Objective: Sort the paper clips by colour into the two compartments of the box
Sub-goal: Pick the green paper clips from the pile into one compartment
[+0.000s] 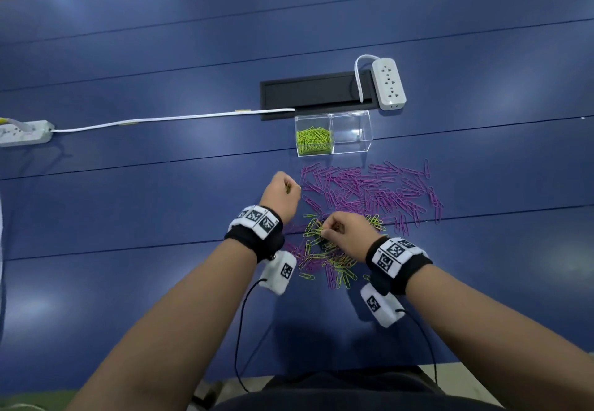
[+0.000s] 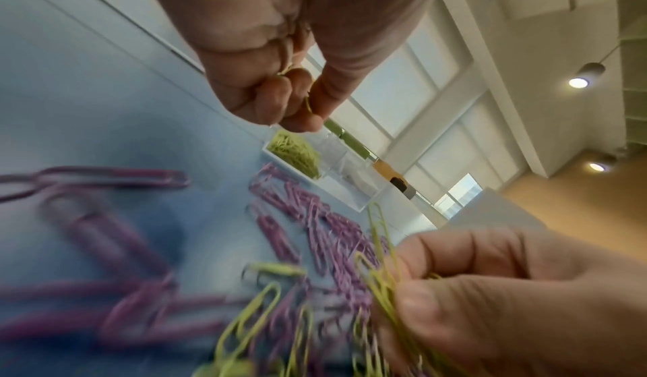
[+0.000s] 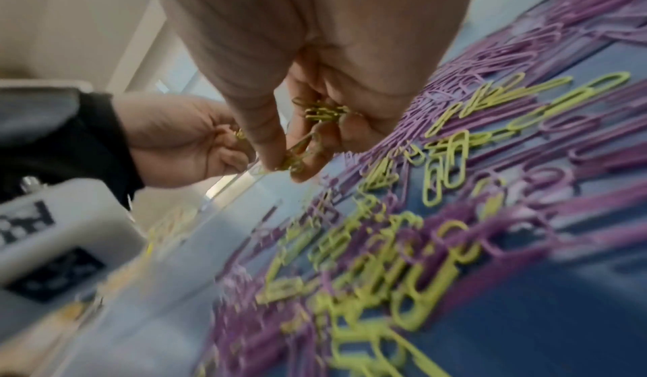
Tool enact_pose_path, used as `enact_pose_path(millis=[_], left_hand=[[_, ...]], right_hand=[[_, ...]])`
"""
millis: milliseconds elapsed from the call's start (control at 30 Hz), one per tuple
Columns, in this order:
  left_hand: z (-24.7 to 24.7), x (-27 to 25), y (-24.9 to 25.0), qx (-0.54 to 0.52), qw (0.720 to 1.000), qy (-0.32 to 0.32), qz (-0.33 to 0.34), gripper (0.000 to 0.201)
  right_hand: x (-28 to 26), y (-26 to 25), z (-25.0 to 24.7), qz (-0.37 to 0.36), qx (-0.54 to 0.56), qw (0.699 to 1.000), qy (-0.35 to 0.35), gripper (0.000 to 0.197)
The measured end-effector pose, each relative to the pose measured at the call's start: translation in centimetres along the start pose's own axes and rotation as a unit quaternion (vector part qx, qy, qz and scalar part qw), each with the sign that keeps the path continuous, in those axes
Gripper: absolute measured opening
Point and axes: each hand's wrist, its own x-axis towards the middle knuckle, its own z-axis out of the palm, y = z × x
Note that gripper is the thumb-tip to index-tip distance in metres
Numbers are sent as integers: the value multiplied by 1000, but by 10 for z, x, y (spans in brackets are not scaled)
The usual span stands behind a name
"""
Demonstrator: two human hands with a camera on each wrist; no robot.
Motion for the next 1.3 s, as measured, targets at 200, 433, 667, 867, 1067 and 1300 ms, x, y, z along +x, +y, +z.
enact_pose_path(millis=[200,433,667,867,1067,1300], left_hand=[[-6,50,54,46,997,34,55,5],[2,106,92,177,981,3,74,19],[0,124,88,216,971,-25,95,22],[-18,93,69,86,991,56,90,33],[-5,31,21,73,994,30,71,20],[34,-18,-13,115,988,-66,80,10]], right_hand=[[11,0,-36,63,188,980,-5,15],[40,-20,-80,88,309,947,-21,11],[101,-52,-123,90,176,980,20,22],[156,-81,-123,47,-106,993,37,20],[167,-90,-107,11,-197,979,44,27],[135,-65,-103,-38,-148,980,130,23]])
